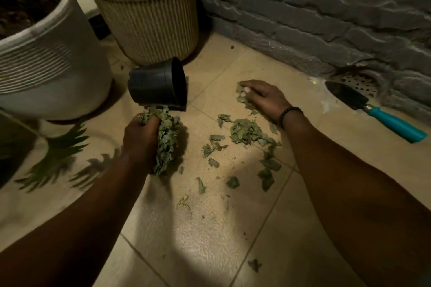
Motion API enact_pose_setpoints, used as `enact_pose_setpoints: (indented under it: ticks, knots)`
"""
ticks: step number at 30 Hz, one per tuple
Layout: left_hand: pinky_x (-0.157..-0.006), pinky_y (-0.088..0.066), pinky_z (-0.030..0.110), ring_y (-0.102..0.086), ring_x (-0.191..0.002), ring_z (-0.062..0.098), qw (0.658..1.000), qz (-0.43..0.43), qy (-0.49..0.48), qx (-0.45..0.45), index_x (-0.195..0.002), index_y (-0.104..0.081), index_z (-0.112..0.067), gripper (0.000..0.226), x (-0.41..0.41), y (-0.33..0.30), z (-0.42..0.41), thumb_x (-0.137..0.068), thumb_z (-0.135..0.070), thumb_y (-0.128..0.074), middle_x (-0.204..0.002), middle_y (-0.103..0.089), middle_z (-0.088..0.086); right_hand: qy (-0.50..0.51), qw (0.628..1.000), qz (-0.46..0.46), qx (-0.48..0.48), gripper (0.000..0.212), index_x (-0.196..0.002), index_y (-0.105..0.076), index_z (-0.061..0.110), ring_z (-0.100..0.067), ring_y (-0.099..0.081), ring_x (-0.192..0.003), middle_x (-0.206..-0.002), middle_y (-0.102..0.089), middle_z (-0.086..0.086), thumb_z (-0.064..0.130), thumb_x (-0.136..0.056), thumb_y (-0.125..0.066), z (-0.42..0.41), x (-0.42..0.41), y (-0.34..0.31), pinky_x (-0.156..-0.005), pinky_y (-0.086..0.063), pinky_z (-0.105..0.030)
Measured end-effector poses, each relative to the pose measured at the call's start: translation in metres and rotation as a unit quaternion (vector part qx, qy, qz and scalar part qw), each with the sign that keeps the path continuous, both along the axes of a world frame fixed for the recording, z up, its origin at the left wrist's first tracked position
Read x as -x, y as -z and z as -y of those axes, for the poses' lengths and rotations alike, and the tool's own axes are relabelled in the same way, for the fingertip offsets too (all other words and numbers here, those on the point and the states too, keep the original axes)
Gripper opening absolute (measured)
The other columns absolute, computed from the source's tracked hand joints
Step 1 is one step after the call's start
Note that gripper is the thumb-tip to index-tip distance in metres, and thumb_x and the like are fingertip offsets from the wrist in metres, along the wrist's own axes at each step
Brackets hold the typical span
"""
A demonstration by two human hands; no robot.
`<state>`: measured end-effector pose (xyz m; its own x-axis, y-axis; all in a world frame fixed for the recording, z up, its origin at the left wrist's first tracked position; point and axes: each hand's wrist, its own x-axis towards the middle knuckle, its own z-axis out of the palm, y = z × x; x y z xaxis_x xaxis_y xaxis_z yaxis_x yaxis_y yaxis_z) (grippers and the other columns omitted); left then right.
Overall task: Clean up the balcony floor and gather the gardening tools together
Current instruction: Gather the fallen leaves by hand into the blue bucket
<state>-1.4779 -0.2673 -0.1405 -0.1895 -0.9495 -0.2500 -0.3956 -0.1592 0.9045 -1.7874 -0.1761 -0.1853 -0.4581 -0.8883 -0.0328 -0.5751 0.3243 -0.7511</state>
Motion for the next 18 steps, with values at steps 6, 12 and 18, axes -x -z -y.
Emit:
enact_pose_setpoints:
  ticks: [6,12,18]
  knots:
    - [-0.093,-0.055,0.048,-0.069,-0.092,0.023,1.000,-0.016,-0.007,-0.010,-0.089,-0.069,-0.027,0.017,0.004,-0.002,0.001,-0.095,-0.034,-0.055,-0.093,-0.073,-0.001,-0.090,0.996,0.004,-0.002,0.047,-0.139,-0.050,0.039,-0.008,-0.034,-0.134,-0.144,-0.043,0.015,0.059,-0.097,-0.039,-0.034,-0.072,-0.001,-0.116,-0.021,-0.041]
    - [-0.092,-0.054,0.053,-0.069,-0.094,0.026,0.999,-0.029,0.015,-0.004,-0.094,-0.071,-0.026,0.028,-0.003,-0.015,0.001,-0.083,-0.046,-0.055,-0.096,-0.074,0.001,-0.114,0.980,-0.161,0.010,0.060,-0.136,-0.049,0.040,-0.020,-0.028,-0.138,-0.147,-0.038,0.002,0.068,-0.083,-0.053,-0.047,-0.161,0.016,-0.118,-0.013,-0.048]
    - [-0.094,-0.053,0.053,-0.068,-0.098,0.027,0.998,-0.058,0.020,0.000,-0.096,-0.072,-0.027,0.045,-0.013,-0.042,0.011,-0.068,-0.056,-0.053,-0.099,-0.073,0.001,-0.073,0.956,-0.276,0.066,0.028,-0.107,-0.063,0.014,-0.027,-0.052,-0.096,-0.107,-0.058,-0.008,0.005,-0.081,-0.070,-0.046,-0.188,0.020,-0.074,-0.053,-0.037]
